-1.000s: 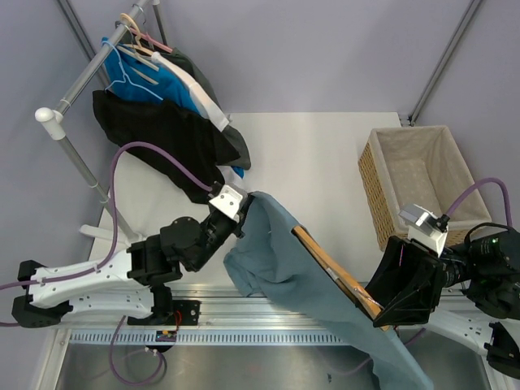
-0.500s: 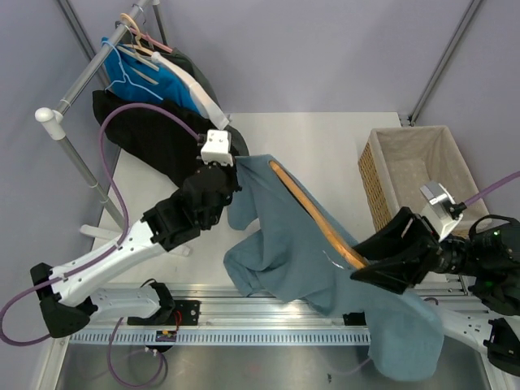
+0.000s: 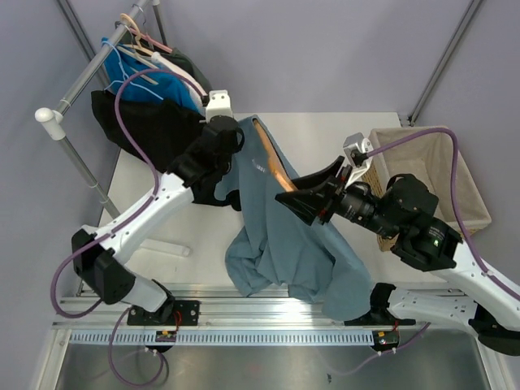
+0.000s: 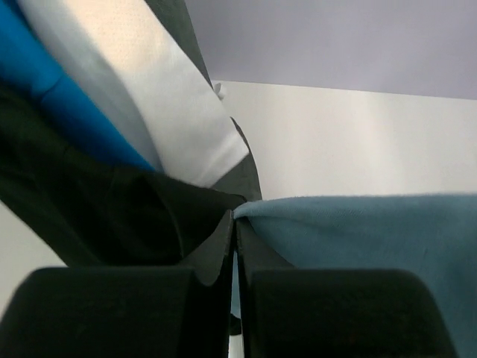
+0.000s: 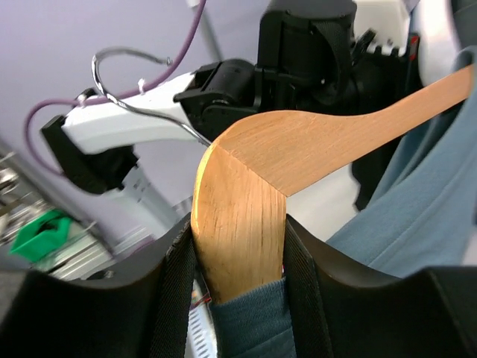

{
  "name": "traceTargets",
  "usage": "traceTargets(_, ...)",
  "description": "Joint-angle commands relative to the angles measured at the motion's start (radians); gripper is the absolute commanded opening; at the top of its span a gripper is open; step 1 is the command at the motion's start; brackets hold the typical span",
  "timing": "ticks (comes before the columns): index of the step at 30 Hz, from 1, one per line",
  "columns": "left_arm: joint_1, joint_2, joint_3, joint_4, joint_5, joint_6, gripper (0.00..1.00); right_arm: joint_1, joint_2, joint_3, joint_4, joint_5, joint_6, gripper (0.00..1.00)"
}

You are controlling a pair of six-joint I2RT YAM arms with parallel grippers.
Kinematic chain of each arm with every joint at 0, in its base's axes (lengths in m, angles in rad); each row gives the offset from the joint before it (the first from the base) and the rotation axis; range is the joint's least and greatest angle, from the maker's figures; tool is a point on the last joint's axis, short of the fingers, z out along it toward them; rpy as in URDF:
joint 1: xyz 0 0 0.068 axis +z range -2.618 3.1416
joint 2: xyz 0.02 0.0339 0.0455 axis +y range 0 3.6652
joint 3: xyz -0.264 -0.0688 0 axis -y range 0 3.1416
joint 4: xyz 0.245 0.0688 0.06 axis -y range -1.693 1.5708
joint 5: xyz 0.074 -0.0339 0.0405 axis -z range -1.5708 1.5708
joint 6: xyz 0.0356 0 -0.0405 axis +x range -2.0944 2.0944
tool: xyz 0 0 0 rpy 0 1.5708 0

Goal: Remove the t-shirt from the hanger

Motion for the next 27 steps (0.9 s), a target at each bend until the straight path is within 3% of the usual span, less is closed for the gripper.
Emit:
traceTargets(1, 0.043, 0.071, 0.082, 0.012, 0.078, -0.037, 0.0, 0.004, 0.01, 0.108, 0.198, 0.157, -0.116, 0.0)
traceTargets(12, 0.104, 0.254, 0.183, 0.0, 0.154, -0.034, 0.0, 0.003, 0.015, 0.166, 0.213, 0.252, -0.244, 0.0)
traceTargets(19, 0.104, 0.174, 0.119, 0.026, 0.423, -0.057, 0.0, 0.001, 0.014, -0.001, 0.397, 0.397, -0.343, 0.0)
traceTargets(23, 0.103, 0.079, 0.024, 0.035, 0.399, -0.103, 0.0, 0.001, 0.001, -0.041, 0.46, 0.48, -0.37, 0.0)
traceTargets(27, 0.106, 0.056, -0.019, -0.005, 0.288, -0.106, 0.0, 0.001, -0.048, -0.076, 0.512, 0.56, -0.392, 0.0)
